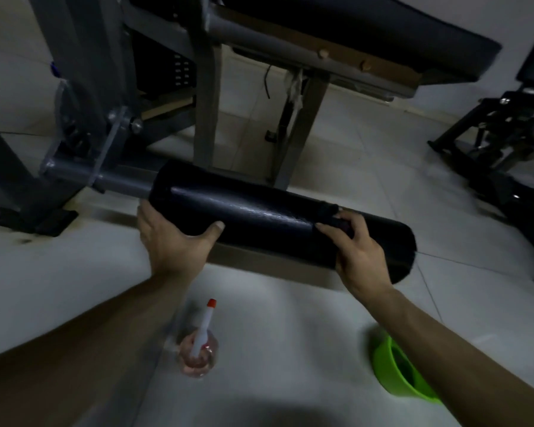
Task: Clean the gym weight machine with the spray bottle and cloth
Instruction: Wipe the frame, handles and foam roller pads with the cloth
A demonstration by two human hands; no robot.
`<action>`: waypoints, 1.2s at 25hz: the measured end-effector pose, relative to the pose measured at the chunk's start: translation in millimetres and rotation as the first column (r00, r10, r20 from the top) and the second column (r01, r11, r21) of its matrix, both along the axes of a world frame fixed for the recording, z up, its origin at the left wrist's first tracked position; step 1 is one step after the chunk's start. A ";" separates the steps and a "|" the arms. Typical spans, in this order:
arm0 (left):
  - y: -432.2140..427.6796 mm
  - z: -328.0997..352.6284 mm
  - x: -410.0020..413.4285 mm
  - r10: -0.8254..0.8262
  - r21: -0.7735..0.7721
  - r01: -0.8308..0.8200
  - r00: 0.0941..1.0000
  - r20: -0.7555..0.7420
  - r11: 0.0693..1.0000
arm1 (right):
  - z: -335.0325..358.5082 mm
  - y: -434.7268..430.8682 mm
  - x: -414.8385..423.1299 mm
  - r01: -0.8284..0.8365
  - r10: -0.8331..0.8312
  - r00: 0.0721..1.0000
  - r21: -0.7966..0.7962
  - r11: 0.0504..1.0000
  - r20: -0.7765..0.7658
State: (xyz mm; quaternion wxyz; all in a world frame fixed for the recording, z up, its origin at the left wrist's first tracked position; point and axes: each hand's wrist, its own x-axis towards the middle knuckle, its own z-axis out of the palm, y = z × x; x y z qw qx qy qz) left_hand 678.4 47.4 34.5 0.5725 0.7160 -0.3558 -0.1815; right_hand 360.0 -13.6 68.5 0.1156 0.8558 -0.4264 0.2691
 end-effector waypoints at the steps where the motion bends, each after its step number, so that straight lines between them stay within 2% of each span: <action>1: -1.5 0.2 -1.7 0.017 0.009 -0.018 1.000 0.011 1.000 | -2.2 4.0 -24.8 0.054 -0.054 0.998 0.013 0.998 0.009; 6: -6.0 2.7 -9.8 0.058 0.047 -0.058 0.998 0.019 0.997 | -6.9 25.3 -117.5 0.242 -0.245 0.969 0.073 0.967 0.035; 10: -7.5 1.8 -7.4 0.077 0.028 -0.079 0.995 0.069 0.996 | -7.3 30.2 -119.6 0.307 -0.314 0.943 0.078 0.948 0.109; 12: -6.0 2.0 -5.5 0.067 0.023 -0.069 0.993 0.099 0.997 | -4.9 25.5 -88.0 0.245 -0.253 0.963 0.088 0.966 0.093; 16: 1.3 -0.5 8.6 -0.019 -0.016 0.021 0.991 0.132 1.000 | 4.8 9.7 12.6 0.000 -0.003 0.998 0.050 0.999 0.060; 21: 5.0 -2.4 23.8 -0.080 -0.054 0.090 0.984 0.159 0.994 | 14.0 -7.7 157.5 -0.263 0.265 0.964 0.063 0.963 -0.030; 26: 0.5 7.1 33.3 -0.069 -0.038 0.080 0.972 0.226 0.996 | 29.0 -17.4 266.3 -0.397 0.405 0.913 0.115 0.911 -0.055; 30: -4.6 12.9 38.0 -0.073 -0.027 0.082 0.967 0.246 0.996 | 33.4 -24.6 262.0 -0.414 0.424 0.902 0.120 0.902 -0.078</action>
